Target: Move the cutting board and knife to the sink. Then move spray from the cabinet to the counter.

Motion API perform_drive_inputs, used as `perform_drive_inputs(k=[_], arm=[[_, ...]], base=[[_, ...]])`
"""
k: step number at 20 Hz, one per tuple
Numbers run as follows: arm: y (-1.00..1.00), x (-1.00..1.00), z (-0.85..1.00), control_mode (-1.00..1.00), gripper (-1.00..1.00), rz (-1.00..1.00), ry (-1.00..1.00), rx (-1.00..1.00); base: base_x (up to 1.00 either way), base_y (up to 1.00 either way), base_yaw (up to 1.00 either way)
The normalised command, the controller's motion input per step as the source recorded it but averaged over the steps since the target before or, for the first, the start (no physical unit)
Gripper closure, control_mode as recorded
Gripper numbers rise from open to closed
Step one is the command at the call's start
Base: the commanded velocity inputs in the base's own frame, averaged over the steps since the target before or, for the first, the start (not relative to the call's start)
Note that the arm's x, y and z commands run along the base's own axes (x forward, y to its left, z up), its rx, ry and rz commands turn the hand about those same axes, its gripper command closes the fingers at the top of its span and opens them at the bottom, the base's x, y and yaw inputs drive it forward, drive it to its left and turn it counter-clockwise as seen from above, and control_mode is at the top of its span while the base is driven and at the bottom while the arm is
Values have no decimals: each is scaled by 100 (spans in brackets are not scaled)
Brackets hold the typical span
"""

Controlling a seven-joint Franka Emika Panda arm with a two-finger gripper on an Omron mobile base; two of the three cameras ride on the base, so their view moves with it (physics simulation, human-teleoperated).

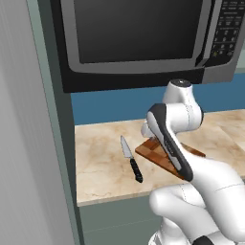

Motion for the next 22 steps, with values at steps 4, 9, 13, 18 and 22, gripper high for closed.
perform_drive_inputs(k=[4,9,13,18,22], arm=[[34,-9,-46,-100,-100,0,0,1],[32,-2,-40,-100,-100,0,1,2],[23,0,-23,-100,-100,0,1,4],[14,0,-23,-100,-100,-3,4,4],[1,0,-22,-100,-100,-5,3,4]], base=[[0,0,0],[0,0,0],[0,0,0],[0,0,0],[0,0,0]])
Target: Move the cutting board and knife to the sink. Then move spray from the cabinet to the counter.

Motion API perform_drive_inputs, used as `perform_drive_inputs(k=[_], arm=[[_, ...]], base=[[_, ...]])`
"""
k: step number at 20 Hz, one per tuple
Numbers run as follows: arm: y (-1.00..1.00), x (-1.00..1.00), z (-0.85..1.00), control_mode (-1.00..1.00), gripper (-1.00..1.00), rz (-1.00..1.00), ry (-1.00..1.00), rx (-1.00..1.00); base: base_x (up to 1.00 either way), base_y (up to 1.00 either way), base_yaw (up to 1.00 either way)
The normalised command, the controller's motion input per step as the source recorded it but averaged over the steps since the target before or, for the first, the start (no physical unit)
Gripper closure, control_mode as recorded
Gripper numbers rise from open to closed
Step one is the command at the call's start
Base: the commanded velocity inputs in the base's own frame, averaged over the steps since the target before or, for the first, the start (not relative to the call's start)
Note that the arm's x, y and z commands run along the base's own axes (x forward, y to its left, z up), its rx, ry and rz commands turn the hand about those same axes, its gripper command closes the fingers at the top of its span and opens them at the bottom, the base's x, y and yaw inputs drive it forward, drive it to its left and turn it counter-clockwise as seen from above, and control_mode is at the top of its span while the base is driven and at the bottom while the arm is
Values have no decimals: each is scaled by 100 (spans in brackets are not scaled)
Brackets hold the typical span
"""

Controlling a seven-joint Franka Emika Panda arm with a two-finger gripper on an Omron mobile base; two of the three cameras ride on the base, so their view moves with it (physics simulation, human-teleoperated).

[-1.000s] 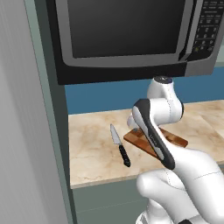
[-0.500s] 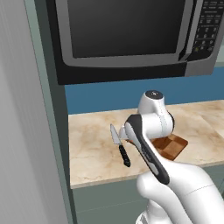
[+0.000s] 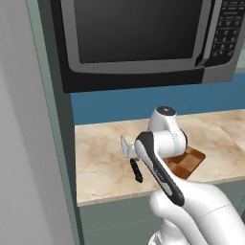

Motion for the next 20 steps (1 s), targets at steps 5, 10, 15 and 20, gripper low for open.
perform_drive_inputs(k=[5,10,15,20], arm=[[0,0,-10,-100,-100,-2,0,1],[-2,0,-8,-100,-100,0,0,0],[-16,5,-29,-100,-100,-1,5,0],[-8,32,-32,-100,-100,0,10,0]], base=[[0,0,0],[0,0,0],[0,0,0],[0,0,0]])
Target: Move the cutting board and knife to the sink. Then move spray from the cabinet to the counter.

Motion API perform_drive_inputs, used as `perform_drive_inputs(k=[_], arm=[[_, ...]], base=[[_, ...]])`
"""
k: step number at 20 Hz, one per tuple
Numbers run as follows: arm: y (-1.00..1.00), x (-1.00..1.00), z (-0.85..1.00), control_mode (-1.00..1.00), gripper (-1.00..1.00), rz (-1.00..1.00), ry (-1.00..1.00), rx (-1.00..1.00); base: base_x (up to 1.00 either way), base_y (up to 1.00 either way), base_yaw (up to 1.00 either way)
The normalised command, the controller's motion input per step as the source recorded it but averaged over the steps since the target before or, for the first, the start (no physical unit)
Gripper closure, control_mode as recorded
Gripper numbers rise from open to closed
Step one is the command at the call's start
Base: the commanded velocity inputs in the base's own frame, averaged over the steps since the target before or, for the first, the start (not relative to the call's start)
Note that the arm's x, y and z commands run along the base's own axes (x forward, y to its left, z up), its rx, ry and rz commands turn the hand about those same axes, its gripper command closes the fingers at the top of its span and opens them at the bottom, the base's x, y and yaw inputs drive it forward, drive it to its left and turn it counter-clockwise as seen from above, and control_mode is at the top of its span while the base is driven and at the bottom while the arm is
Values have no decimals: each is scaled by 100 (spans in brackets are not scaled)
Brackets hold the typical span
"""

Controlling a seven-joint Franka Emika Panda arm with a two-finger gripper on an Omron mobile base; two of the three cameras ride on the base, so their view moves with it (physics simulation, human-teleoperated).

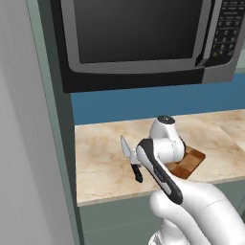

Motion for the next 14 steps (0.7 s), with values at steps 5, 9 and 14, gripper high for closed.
perform_drive_inputs(k=[5,9,14], arm=[[1,45,-26,-100,-100,0,8,0],[6,40,-16,-100,-100,0,7,0],[2,30,-17,-100,-100,0,3,0]], base=[[0,0,0],[0,0,0],[0,0,0]])
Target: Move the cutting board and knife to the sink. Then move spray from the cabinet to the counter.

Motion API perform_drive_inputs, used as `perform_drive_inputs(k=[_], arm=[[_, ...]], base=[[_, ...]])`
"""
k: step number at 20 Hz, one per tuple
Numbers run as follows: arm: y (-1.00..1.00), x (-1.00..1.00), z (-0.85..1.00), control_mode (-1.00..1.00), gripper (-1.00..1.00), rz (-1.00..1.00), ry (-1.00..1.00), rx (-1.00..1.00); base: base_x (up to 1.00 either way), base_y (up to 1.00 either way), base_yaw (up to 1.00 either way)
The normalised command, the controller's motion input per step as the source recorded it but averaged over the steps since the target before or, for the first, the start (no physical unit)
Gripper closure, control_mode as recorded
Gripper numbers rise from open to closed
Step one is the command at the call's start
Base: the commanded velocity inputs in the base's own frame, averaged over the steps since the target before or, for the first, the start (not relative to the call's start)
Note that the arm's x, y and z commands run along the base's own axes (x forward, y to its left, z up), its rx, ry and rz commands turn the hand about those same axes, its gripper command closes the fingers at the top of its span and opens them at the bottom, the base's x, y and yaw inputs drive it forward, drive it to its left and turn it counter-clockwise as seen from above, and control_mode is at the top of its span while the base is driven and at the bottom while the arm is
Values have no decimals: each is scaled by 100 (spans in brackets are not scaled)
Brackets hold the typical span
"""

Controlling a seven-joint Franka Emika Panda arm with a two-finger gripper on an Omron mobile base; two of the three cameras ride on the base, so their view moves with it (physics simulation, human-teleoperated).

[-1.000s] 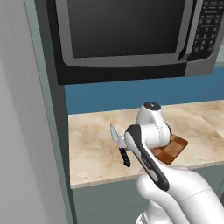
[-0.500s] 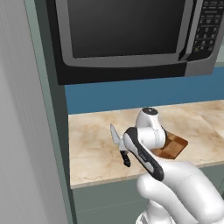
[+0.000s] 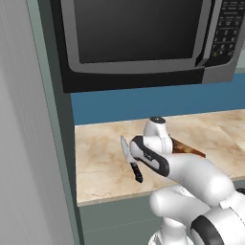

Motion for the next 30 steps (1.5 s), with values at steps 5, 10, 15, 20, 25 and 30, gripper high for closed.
perform_drive_inputs(k=[5,10,15,20,25,30], arm=[[0,17,-22,-100,-100,0,0,0],[2,7,-31,-100,-100,0,0,0],[10,4,-35,-100,-100,0,0,0],[9,8,-30,-100,-100,0,0,0],[4,8,-30,-100,-100,0,0,0],[0,3,-31,-100,-100,0,0,0]], base=[[0,0,0],[0,0,0],[0,0,0],[0,0,0],[0,0,0],[0,0,0]])
